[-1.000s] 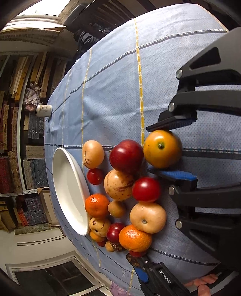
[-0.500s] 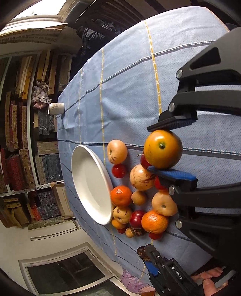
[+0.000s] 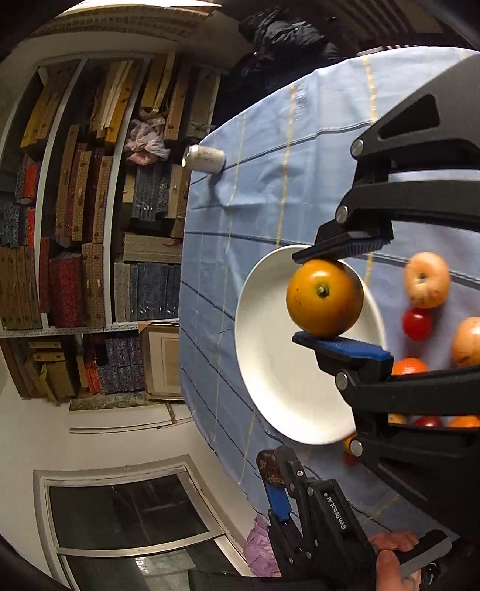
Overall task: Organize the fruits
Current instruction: 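Carry both fruits onto the white plate and open both tools, then grasp the red tomato with the left tool while the right grasps the red apple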
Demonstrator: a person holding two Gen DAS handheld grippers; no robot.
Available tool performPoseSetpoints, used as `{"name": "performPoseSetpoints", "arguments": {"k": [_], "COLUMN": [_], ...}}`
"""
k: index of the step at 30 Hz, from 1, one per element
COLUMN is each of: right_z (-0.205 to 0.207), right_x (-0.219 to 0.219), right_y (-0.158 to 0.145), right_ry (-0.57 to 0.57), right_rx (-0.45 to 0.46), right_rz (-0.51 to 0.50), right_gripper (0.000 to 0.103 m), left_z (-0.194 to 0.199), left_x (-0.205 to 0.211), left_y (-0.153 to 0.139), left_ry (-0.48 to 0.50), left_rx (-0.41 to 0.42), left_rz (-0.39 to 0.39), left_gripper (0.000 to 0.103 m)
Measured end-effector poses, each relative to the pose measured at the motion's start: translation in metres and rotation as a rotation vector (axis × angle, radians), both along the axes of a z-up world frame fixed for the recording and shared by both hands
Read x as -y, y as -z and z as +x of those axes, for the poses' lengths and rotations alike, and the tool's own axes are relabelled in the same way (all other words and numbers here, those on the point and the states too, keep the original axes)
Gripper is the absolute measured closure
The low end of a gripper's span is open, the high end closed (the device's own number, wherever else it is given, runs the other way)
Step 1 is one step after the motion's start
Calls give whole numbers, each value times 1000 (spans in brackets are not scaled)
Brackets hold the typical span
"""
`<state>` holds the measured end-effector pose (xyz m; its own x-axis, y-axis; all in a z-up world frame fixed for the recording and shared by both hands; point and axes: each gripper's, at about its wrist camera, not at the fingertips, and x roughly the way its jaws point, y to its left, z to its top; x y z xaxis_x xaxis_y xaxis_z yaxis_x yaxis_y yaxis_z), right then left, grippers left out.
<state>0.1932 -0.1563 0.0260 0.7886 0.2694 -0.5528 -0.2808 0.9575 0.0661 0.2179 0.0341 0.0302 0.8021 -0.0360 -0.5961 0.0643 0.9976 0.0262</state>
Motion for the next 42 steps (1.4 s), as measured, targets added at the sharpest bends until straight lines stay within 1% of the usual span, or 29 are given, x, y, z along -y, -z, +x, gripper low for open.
{"name": "performPoseSetpoints", "arguments": {"k": [3, 4, 6, 7, 9, 11, 13, 14, 16, 19, 20, 21, 22, 23, 24, 25, 27, 29, 30, 33, 35, 38, 40, 42], "right_z": [44, 57, 77, 88, 110, 128, 140, 146, 152, 155, 155, 153, 150, 146, 139, 132, 112, 92, 81, 51, 28, -11, -41, -72], "right_x": [-12, -15, -23, -28, -35, -37, -39, -39, -37, -37, -39, -38, -37, -32, -26, -22, -15, -7, -2, 16, 28, 38, 43, 42], "right_y": [2, 5, 14, 19, 31, 43, 51, 53, 58, 61, 62, 60, 57, 52, 48, 43, 36, 33, 33, 35, 38, 43, 48, 53], "right_ry": [-52, -61, -85, -86, -96, -92, -93, -90, -87, -87, -80, -60, -44, -35, -42, -49, -40, -33, -22, 16, 38, 75, 111, 93], "right_rx": [-23, -28, -33, -40, -74, -117, -155, -178, -205, -215, -213, -204, -203, -197, -185, -177, -146, -128, -128, -162, -180, -188, -203, -220], "right_rz": [13, 9, -5, -22, -40, -36, -23, -5, 25, 7, -21, -43, -49, -20, 10, 7, -44, -86, -88, -44, -1, 33, 73, 138], "right_gripper": [66, 66, 66, 66, 66, 66, 66, 66, 66, 66, 64, 43, 14, 8, 8, 7, 7, 7, 7, 7, 7, 7, 7, 7], "left_z": [38, 47, 67, 77, 90, 97, 108, 109, 113, 114, 115, 114, 111, 108, 101, 93, 78, 60, 47, 14, -8, -43, -61, -85], "left_x": [-1, -2, -6, -8, -7, -9, -9, -9, -7, -8, -9, -12, -14, -17, -19, -21, -26, -32, -36, -47, -51, -51, -44, -32], "left_y": [4, 7, 16, 23, 38, 46, 52, 54, 57, 56, 55, 51, 49, 45, 39, 34, 26, 21, 19, 19, 21, 27, 33, 39], "left_ry": [-2, 2, 5, -4, -12, -1, 11, 18, 31, 33, 26, 7, -13, -36, -61, -73, -74, -73, -72, -94, -106, -108, -89, -52], "left_rx": [-34, -42, -76, -106, -150, -158, -185, -187, -197, -193, -187, -172, -162, -148, -124, -98, -80, -73, -73, -90, -104, -118, -146, -154], "left_rz": [15, 7, -40, -51, -8, -17, -40, -38, -5, -17, -24, -31, -34, -34, -22, -4, 11, -9, -28, -54, -49, -48, -33, 6], "left_gripper": [59, 59, 59, 59, 59, 59, 59, 59, 59, 59, 57, 39, 25, 8, 3, 3, 3, 3, 3, 3, 3, 3, 3, 3]}}
